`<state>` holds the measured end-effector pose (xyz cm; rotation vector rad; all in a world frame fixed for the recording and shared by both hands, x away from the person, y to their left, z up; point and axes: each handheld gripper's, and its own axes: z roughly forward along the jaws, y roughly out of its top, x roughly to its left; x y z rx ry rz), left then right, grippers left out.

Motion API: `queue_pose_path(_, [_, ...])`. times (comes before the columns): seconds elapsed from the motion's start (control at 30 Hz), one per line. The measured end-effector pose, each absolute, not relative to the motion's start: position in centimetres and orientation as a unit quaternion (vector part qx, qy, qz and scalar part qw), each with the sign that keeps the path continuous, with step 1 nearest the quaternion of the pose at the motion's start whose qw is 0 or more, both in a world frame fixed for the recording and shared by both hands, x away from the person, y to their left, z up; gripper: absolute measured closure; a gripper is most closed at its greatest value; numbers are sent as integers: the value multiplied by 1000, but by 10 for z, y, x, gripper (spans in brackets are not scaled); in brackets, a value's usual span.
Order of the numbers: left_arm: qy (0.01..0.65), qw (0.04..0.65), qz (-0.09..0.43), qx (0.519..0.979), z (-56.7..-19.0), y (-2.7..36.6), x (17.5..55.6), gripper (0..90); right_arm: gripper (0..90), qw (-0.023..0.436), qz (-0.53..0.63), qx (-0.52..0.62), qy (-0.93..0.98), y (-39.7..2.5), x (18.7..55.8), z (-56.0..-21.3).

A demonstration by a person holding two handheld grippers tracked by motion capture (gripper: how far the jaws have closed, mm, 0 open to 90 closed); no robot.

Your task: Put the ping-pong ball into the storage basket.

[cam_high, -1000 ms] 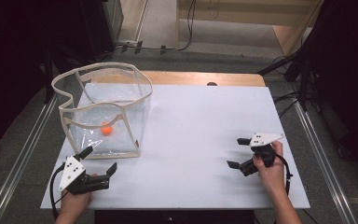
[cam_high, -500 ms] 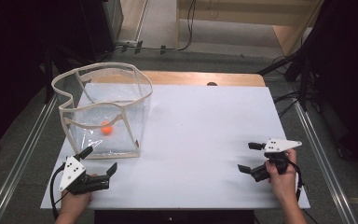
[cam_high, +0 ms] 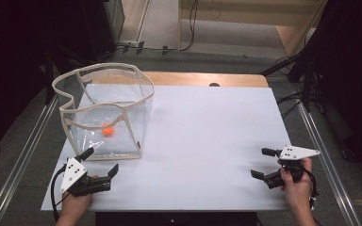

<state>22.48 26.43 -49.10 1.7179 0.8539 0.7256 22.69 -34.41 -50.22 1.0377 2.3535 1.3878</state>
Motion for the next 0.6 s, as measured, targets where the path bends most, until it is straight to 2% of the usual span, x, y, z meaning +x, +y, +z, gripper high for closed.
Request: queue_pose_path(0.6, [359, 518, 311, 711, -491, 265, 223, 0, 0, 126, 508, 365, 770, -366, 211, -500])
